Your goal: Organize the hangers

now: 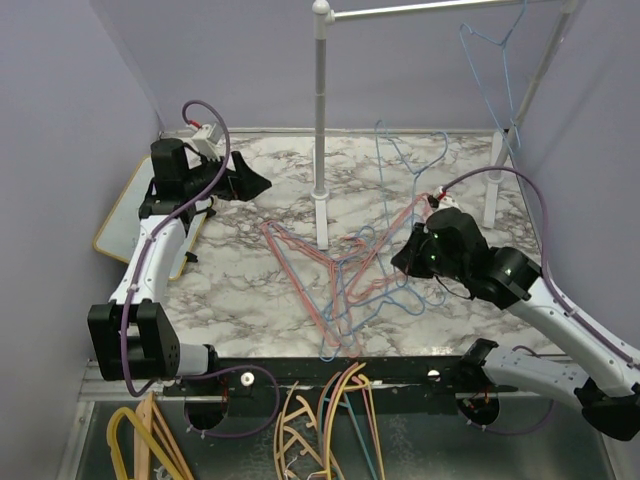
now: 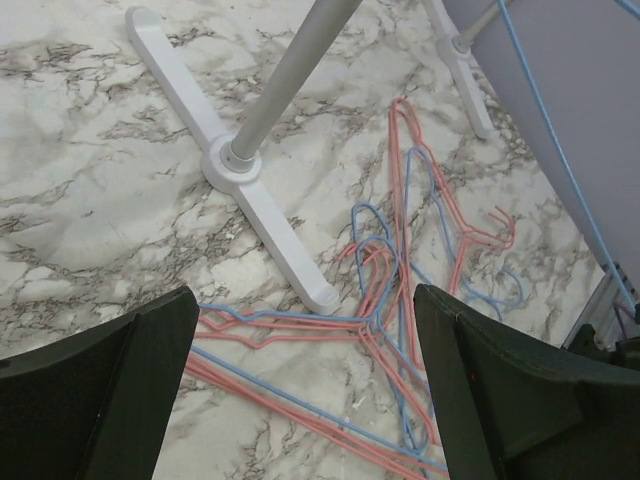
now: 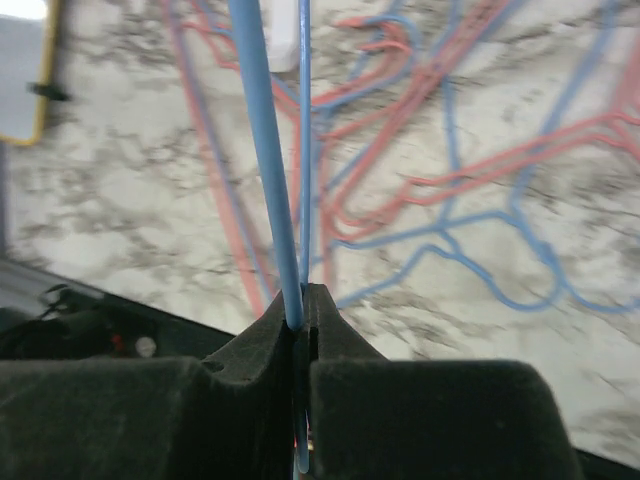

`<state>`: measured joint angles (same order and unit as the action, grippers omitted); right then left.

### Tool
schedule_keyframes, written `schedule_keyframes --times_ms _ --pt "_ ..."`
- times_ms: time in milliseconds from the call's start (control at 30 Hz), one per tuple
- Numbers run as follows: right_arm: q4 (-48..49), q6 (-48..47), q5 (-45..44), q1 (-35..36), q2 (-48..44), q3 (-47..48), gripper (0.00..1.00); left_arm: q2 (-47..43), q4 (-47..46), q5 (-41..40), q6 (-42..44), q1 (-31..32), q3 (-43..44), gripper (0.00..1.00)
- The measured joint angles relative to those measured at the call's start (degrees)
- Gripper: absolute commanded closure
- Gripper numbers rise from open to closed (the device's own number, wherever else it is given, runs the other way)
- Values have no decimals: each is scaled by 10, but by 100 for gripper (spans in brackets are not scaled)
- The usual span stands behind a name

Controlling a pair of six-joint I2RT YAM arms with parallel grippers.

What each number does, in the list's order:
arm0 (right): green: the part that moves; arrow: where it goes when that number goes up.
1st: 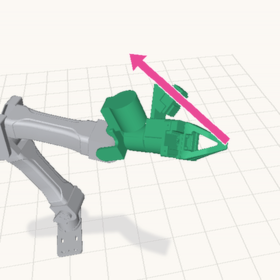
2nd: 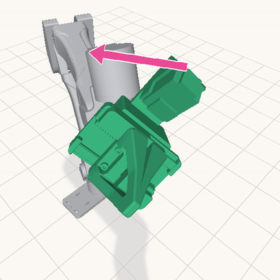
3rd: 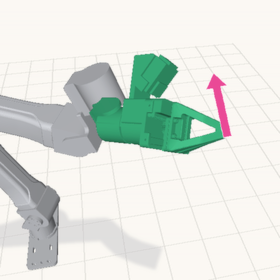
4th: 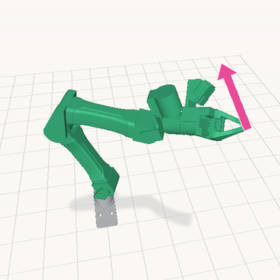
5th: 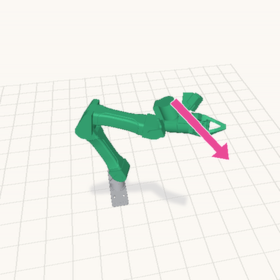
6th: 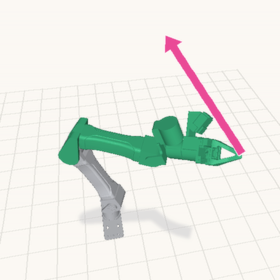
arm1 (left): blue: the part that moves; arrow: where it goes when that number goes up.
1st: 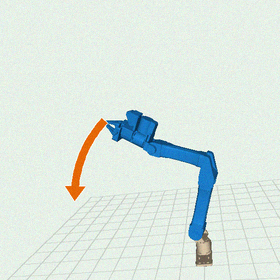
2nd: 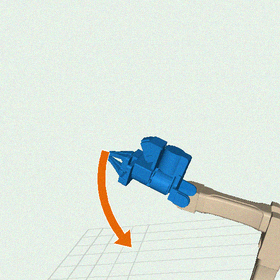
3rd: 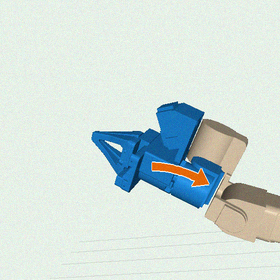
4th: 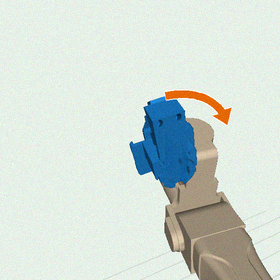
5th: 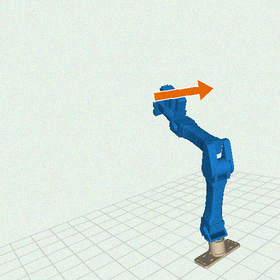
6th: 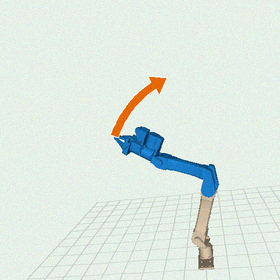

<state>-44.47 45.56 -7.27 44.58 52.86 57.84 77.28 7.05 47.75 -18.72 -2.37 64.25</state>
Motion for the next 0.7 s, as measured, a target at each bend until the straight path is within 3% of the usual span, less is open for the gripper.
schedule_keyframes --times_ms 167,267,500,700 --pt "-149 -33 -116 0 68 83 99 5 74 -65 125 63 19 9" --pt "-188 -65 -172 -1 126 136 99 3 96 -89 187 111 15 9" --pt "-147 -213 -188 -115 199 266 99 0 130 -83 253 118 1 9" --pt "-122 -315 -148 -219 261 418 99 -9 154 -44 294 123 1 9"
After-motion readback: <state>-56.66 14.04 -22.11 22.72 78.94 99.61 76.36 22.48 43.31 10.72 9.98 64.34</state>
